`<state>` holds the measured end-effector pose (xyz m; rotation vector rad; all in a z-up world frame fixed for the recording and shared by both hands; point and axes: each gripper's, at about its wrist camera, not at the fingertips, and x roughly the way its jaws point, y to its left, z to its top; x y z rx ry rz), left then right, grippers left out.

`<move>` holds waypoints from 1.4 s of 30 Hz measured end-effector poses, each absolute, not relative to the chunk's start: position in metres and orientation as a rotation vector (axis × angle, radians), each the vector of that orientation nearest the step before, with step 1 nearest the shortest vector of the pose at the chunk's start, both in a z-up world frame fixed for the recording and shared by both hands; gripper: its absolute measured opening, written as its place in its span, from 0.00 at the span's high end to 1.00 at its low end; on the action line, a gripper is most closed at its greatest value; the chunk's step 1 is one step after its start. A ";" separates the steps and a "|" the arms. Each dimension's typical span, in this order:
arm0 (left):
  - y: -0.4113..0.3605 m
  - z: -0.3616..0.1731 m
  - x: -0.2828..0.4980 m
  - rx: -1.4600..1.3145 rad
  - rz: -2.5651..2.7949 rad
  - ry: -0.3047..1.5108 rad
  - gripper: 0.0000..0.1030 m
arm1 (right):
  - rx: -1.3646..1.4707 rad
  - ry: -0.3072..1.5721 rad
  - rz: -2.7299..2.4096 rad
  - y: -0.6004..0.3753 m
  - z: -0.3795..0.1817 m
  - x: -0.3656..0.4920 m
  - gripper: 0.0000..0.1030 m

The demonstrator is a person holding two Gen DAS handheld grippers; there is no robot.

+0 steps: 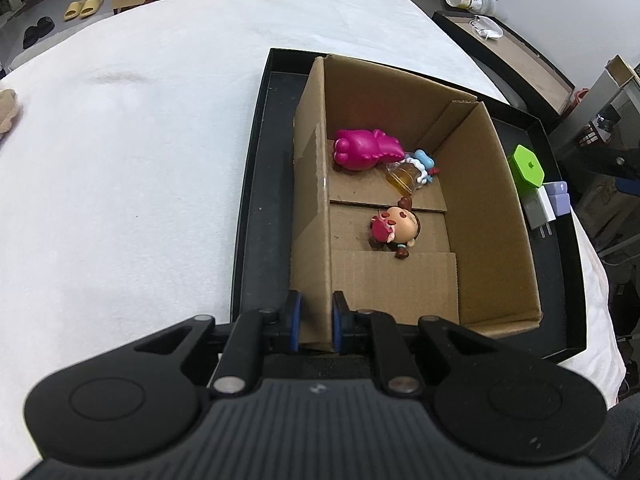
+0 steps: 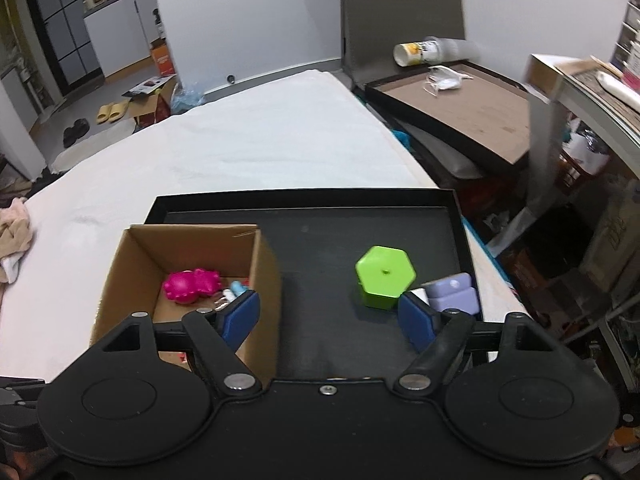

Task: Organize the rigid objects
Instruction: 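Move the right gripper to the white charger plug and grasp it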

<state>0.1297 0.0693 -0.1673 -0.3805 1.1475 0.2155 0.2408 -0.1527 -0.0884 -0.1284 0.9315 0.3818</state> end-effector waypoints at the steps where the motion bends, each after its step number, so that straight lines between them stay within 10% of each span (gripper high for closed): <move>1: 0.069 -0.168 0.130 -0.381 0.219 1.147 0.86 | -0.124 0.930 0.377 -0.157 -0.088 0.241 0.23; 18: 0.067 -0.167 0.129 -0.379 0.247 1.145 0.87 | -0.078 0.914 0.319 -0.219 -0.115 0.250 0.21; 29: 0.062 -0.167 0.133 -0.352 0.264 1.163 0.87 | 0.009 0.949 0.330 -0.240 -0.159 0.267 0.44; 42: 0.058 -0.169 0.141 -0.331 0.295 1.190 0.87 | -0.010 0.968 0.385 -0.233 -0.195 0.290 0.50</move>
